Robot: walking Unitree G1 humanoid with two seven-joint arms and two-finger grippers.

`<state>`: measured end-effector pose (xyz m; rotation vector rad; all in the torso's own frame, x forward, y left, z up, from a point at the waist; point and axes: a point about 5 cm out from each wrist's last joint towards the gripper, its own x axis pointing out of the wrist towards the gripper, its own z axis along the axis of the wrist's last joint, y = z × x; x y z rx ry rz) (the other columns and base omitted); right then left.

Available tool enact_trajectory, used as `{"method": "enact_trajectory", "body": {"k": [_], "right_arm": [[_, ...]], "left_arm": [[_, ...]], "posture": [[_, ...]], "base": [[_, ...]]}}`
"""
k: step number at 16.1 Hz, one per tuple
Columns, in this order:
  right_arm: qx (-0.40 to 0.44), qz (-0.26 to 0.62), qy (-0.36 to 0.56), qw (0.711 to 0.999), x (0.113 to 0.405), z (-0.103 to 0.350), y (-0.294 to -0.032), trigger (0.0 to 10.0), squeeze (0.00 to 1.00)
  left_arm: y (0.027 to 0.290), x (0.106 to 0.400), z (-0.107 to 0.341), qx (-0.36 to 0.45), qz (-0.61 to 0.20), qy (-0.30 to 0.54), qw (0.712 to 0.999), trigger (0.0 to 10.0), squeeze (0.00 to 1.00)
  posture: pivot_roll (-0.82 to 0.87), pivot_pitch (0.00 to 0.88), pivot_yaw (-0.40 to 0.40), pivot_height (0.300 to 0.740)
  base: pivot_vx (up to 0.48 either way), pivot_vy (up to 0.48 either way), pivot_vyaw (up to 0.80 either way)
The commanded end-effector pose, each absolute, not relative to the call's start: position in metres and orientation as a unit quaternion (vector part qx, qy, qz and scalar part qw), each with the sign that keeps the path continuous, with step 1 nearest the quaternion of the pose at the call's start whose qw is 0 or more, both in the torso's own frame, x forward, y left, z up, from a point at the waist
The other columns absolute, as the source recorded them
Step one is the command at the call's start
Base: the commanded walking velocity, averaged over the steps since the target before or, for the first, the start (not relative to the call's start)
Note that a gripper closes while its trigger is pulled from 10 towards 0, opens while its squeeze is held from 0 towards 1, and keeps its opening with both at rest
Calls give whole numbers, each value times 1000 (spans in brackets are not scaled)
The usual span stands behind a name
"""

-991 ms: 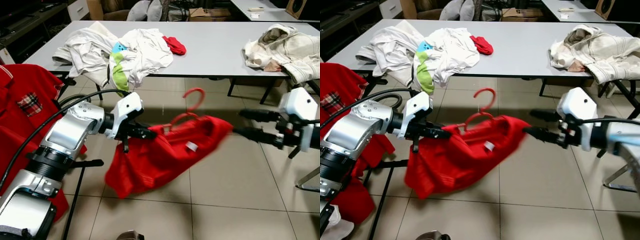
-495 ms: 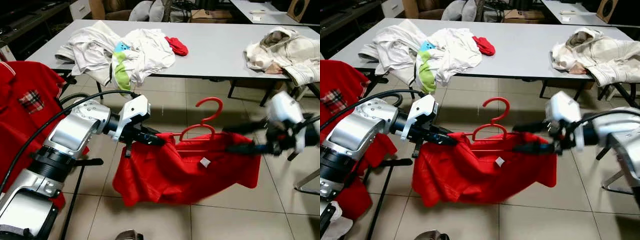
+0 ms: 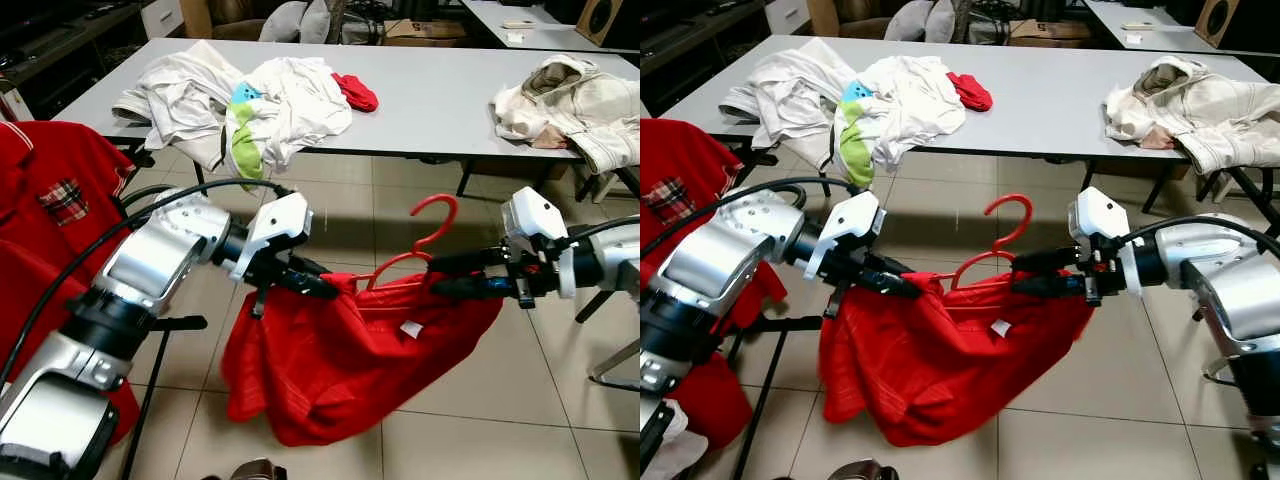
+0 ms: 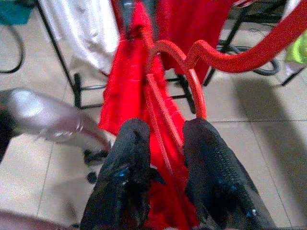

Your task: Hang hanger

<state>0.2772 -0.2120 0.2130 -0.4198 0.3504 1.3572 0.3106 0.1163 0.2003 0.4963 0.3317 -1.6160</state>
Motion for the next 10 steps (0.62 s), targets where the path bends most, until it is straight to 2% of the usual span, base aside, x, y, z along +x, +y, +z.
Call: {"method": "enact_trajectory", "body": {"k": [1,2,3,6,7,8,10], "right_arm": [[-208,638,140,728,271,226,-212,10000,0],[-201,640,145,728,268,230,-216,10000,961],[-196,636,153,730,267,233,-221,10000,1000],[-217,621,151,738,266,241,-233,10000,1000],[-230,616,155,738,268,238,-233,10000,737],[-232,615,156,737,268,236,-232,10000,39],[-211,640,161,721,265,227,-218,10000,0]], "left_arm": [[113,313,208,237,-714,131,645,0,0],[114,314,207,237,-711,133,648,0,0],[115,315,207,238,-711,133,648,0,0],[114,315,208,240,-718,129,641,0,0],[112,315,210,239,-721,125,638,0,0],[111,314,211,239,-723,122,637,0,0],[105,313,215,234,-731,110,632,0,0]], "posture": [[-76,0,16,740],[-79,0,17,740],[-82,0,20,740],[-87,0,25,740],[-87,0,25,740],[-89,0,28,740],[-88,0,28,740]], "base": [[0,0,0],[0,0,0],[0,0,0],[0,0,0],[0,0,0],[0,0,0],[0,0,0]]}}
